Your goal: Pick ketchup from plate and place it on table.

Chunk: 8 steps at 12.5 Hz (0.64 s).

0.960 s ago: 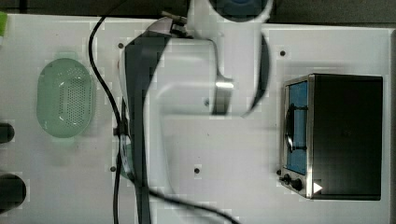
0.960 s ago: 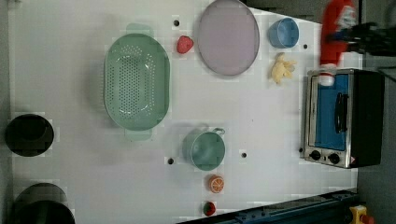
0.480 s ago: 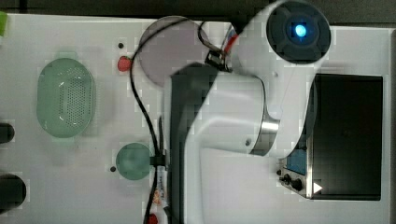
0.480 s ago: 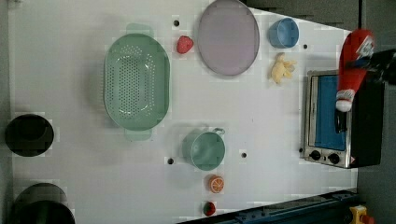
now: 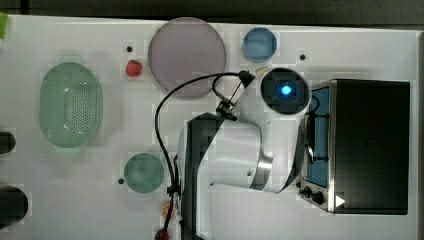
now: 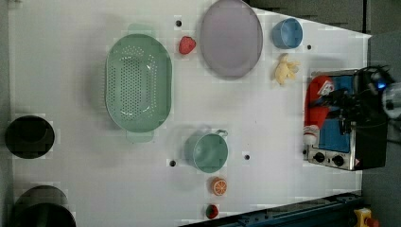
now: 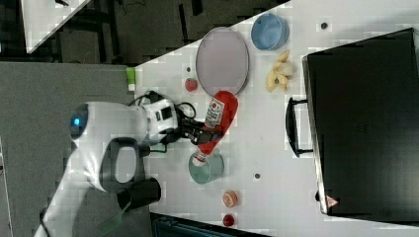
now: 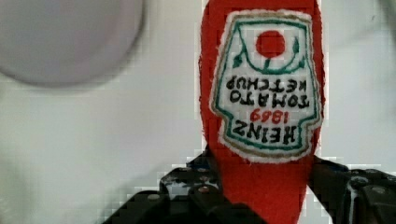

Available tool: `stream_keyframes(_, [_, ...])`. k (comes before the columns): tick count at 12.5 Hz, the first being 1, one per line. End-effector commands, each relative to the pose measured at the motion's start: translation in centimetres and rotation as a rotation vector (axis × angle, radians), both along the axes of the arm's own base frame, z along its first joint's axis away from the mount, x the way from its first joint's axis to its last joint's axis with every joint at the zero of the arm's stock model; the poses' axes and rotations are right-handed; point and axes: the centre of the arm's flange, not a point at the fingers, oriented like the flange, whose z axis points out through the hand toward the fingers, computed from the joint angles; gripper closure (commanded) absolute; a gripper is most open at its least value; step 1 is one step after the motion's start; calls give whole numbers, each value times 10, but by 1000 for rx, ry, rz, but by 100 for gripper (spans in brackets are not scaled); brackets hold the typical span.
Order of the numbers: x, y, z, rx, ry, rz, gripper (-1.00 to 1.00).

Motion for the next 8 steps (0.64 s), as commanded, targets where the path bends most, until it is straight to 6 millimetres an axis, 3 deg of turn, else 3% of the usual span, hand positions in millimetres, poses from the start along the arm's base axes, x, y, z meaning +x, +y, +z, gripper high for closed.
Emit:
stream_keyframes(1, [-11,31,-1,-48,-85,16,-16])
stream_keyframes(5, [-40,35,-71,-100,-57,6,-16])
stream_keyframes(8, [-43,39,-112,-86,-19,11,-16])
